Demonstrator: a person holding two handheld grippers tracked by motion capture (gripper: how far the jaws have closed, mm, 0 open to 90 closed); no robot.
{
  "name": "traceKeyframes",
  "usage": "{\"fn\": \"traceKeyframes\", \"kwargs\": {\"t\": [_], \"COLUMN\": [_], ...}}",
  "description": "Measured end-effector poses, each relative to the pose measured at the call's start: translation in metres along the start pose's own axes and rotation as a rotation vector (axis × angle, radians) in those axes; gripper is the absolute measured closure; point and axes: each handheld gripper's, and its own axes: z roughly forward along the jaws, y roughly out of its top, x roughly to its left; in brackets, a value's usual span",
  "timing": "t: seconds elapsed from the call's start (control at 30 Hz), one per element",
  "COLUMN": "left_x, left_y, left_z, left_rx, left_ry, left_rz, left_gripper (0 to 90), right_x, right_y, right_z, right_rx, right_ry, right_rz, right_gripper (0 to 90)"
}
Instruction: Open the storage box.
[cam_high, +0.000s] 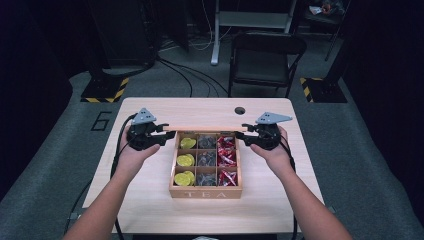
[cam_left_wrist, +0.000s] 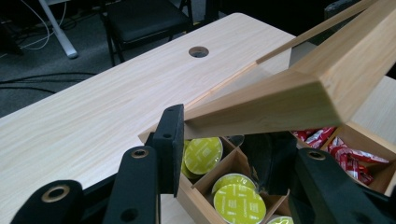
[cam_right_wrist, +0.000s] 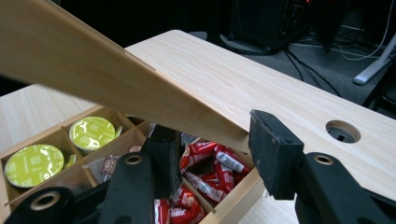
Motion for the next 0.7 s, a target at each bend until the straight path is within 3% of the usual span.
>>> {"fn": "traceKeyframes", "kwargs": {"t": [0.23, 0.43, 0.7], "left_x": [0.006, 0.009, 0.021], "left_y": [0.002, -0.002, -0.007], "left_z": [0.005, 0.021, 0.039], "left_rx": [-0.023, 0.013, 0.018], "left_ry": [-0.002, 0.035, 0.065], "left_rz": [-0.008, 0.006, -0.01], "left_gripper": [58.4, 56.7, 56.5], "right_x": [-0.003, -0.005, -0.009], "right_y": [0.005, 0.009, 0.013], "right_z": [0.003, 0.004, 0.007], "right_rx": [-0.009, -0.01, -0.018], "right_ry": [-0.01, -0.014, -0.015], "right_rz": [0.011, 0.014, 0.031], "right_gripper": [54.1, 54.5, 55.0]}}
